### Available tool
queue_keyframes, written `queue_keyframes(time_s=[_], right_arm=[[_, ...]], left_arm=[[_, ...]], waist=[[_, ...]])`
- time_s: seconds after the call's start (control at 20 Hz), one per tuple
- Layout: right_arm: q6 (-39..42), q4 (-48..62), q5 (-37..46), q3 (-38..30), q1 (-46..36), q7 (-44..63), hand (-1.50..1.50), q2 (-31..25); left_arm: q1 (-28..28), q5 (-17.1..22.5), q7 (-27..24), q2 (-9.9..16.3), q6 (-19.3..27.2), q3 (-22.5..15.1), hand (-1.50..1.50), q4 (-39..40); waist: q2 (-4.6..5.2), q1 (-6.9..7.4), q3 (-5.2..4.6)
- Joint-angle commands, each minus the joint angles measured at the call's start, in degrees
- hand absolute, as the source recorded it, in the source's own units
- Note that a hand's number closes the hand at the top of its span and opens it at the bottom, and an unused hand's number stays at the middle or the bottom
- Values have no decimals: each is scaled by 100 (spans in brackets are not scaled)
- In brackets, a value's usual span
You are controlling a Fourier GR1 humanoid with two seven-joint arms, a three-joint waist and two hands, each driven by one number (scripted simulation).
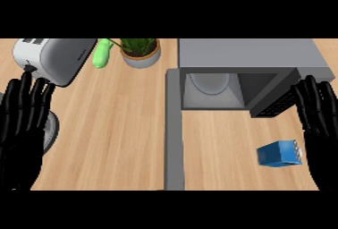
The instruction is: Pick up the milk, place it into the microwave and close the microwave
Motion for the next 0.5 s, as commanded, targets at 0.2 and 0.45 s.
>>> queue_keyframes(time_s=[0.2, 0.45], right_arm=[[1298, -892, -2172, -1315, 972, 62, -150, -760], [2191, -1395, -3418, -1822, 1854, 79, -150, -1192]], left_arm=[[-362, -131, -147, 27, 31, 81, -150, 232], [791, 491, 226, -370, 382, -65, -150, -286]], waist=[[-27, -101, 7], [-58, -91, 8]])
